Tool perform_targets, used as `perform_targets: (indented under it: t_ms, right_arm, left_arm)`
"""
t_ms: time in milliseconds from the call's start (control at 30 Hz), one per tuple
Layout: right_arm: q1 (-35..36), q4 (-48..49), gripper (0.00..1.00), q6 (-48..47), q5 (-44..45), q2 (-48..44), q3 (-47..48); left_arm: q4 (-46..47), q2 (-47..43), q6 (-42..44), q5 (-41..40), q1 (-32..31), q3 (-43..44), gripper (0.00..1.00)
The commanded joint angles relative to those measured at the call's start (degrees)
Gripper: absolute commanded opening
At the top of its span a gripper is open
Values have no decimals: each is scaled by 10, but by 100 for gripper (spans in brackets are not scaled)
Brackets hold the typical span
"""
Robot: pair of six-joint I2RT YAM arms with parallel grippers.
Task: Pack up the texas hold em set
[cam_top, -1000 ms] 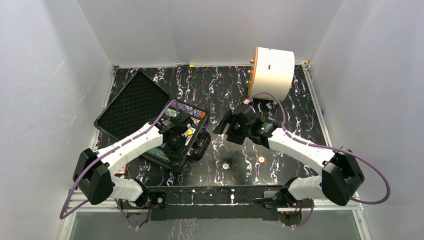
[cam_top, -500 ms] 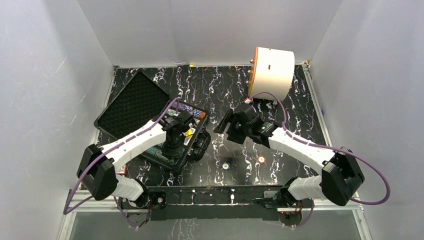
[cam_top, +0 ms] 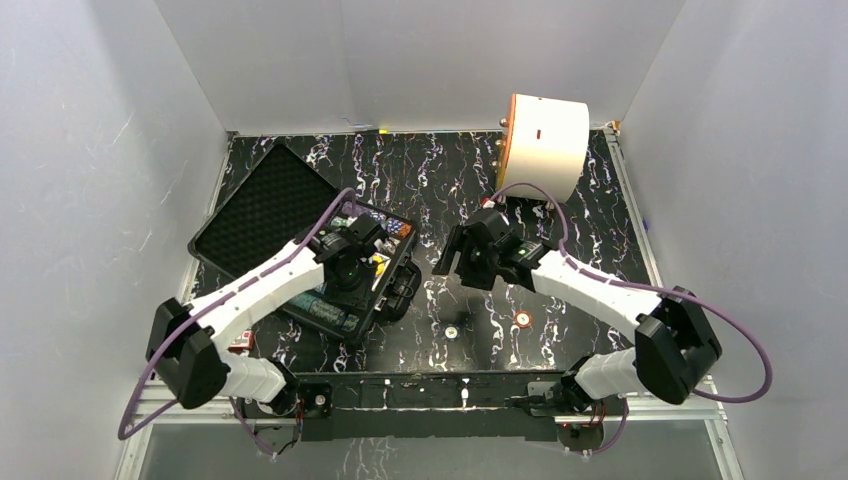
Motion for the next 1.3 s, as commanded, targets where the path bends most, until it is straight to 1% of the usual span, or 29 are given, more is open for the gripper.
perform_targets:
  t_ms: [0, 100, 167, 233, 333, 433, 500, 633, 700, 933, 1000, 1100, 1133, 1267]
  right_arm:
    - [11, -91, 82, -73, 23, 42, 36]
    - [45, -129, 81, -81, 54, 61, 36]
    - [71, -152, 81, -81, 73, 70, 35]
    - [95, -165, 81, -81, 81, 80, 35]
    - [129, -189, 81, -81, 101, 100, 44]
    - [143, -196, 81, -81, 99, 120, 48]
    - [149, -185, 78, -81, 84, 130, 47]
    - [153, -173, 72, -81, 68, 152, 50]
    - [153, -170, 68, -99, 65, 162, 57]
    - [159, -172, 67, -107, 74, 193, 83]
    - [161, -180, 67, -107, 82, 201, 87]
    - [166, -198, 59, -108, 93, 215, 94]
    - [168, -210, 58, -109, 98, 222, 98]
    - [185, -261, 57, -105, 124, 256, 106]
  left_arm:
    - [52, -70, 4, -3, 0, 29, 45]
    - [118, -115, -1, -28, -1, 21, 51]
    - [163, -151, -5, -58, -1, 14, 60]
    - [205, -184, -5, -95, -1, 7, 65]
    - [269, -239, -3, -142, -1, -15, 76]
    - [327, -288, 0, -166, -1, -43, 85]
    - [350, -312, 6, -170, -1, -56, 88]
    - [354, -335, 7, -177, -1, -65, 90]
    - [349, -338, 3, -181, -1, -66, 90]
    - [338, -335, -9, -188, -1, -68, 91]
    - [335, -336, -10, -191, -1, -67, 92]
    - [331, -337, -10, -196, -1, -67, 92]
    - [330, -337, -11, -198, -1, -67, 92]
    - [314, -334, -22, -221, -1, -64, 92]
